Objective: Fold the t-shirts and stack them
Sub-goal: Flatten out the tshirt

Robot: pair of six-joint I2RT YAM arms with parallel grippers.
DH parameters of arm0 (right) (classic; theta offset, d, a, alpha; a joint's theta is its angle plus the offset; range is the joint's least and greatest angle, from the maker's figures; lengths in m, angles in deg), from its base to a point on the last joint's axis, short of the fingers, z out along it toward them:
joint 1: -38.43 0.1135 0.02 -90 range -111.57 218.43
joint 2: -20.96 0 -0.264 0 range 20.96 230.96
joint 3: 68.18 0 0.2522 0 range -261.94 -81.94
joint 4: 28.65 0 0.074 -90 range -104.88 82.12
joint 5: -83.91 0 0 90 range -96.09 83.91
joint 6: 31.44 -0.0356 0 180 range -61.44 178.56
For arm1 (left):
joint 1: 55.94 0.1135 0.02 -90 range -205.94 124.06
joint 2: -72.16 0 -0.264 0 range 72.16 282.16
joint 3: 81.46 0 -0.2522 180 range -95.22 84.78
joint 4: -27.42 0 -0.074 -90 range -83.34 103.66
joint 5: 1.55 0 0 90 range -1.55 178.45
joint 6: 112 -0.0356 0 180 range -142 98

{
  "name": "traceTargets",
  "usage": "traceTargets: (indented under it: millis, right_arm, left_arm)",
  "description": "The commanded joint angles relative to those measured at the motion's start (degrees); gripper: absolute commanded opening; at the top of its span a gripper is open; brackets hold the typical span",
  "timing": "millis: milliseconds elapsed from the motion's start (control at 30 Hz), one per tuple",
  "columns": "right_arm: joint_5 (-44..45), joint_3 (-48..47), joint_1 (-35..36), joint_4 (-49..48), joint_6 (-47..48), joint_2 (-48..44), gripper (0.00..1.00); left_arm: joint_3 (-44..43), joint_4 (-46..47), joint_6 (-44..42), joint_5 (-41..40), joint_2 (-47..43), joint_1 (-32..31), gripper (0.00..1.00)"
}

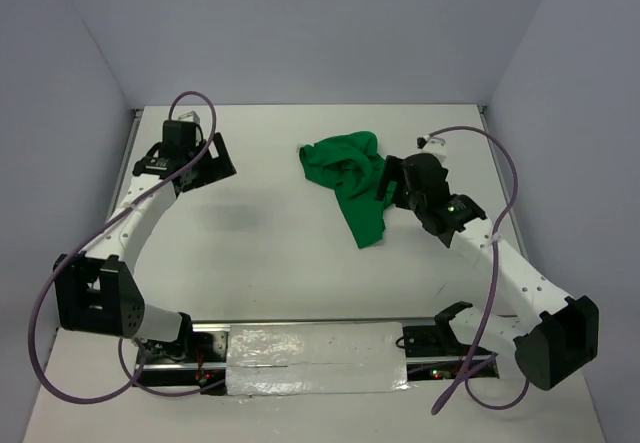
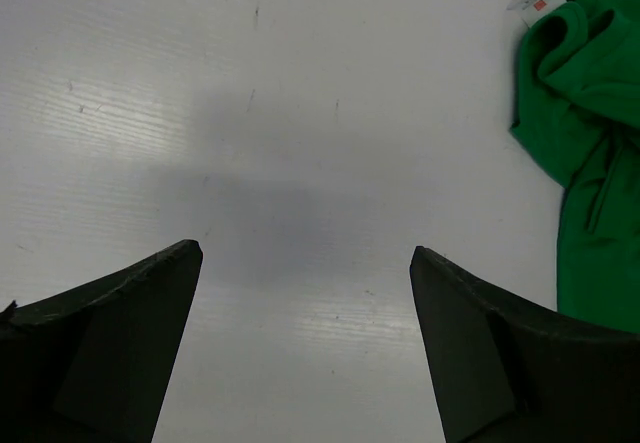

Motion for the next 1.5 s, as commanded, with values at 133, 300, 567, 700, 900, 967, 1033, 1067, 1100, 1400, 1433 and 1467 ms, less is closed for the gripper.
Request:
traceTargets:
  millis: [133, 300, 567, 700, 900, 967, 1033, 1067, 1100, 1400, 1433, 1467]
  right_arm:
    - [2.07, 3.14, 0.06, -3.91, -1.04, -6.07, 1.00]
    - [0.04, 2.79, 0.06, -4.45, 0.11, -4.94, 1.00]
    - [-5.48, -8.01, -3.88, -0.40, -2.44, 14.98, 0.97]
    - [-10.94, -13.46, -7.14, -2.50, -3.76, 22.21, 0.89]
    - [-12.61, -21.46, -8.82, -4.45, -4.64, 36.10, 0.73]
    - [-13.40, -24.36, -8.73, -4.62, -4.73, 40.05, 0.76]
    - [-14.72, -26.12, -8.82, -5.41, -5.25, 41.99, 0.80]
    - [-14.98, -26.82, -8.82, -5.59, -5.52, 42.87, 0.80]
    - [-15.77, -28.40, -8.73, -5.67, -5.87, 44.97, 0.79]
    - [-9.28, -33.42, -5.84, -2.69, -5.26, 41.33, 0.00]
    - [-9.27, -34.21, -5.39, -2.51, -4.82, 40.08, 0.00]
    - [-10.23, -35.35, -4.87, -1.99, -4.38, 39.20, 0.00]
  left_arm:
    - [-0.08, 4.01, -0.38, 6.32, -4.35, 0.00, 0.99]
    - [1.32, 6.82, -1.26, 11.06, -7.07, 0.00, 0.99]
    - [0.01, 3.58, -1.43, 9.41, -6.46, 0.00, 0.99]
    - [0.71, 3.22, -1.61, 7.74, -7.34, 0.00, 0.99]
    - [1.77, 2.26, -2.05, 6.15, -7.87, 0.00, 0.99]
    - [1.33, 1.12, -2.31, 5.63, -7.87, 0.00, 0.99]
    - [1.06, 0.59, -2.40, 5.71, -8.13, 0.00, 0.99]
    - [1.24, 0.59, -2.40, 5.54, -8.31, 0.00, 0.99]
    - [1.50, 0.67, -2.23, 5.01, -8.74, 0.00, 0.99]
    - [1.94, 0.06, -1.17, 2.72, -9.10, 0.00, 0.99]
    - [1.85, -0.11, -0.82, 0.72, -8.93, 0.00, 0.99]
    - [1.59, -0.20, -0.64, -0.08, -8.75, 0.00, 0.99]
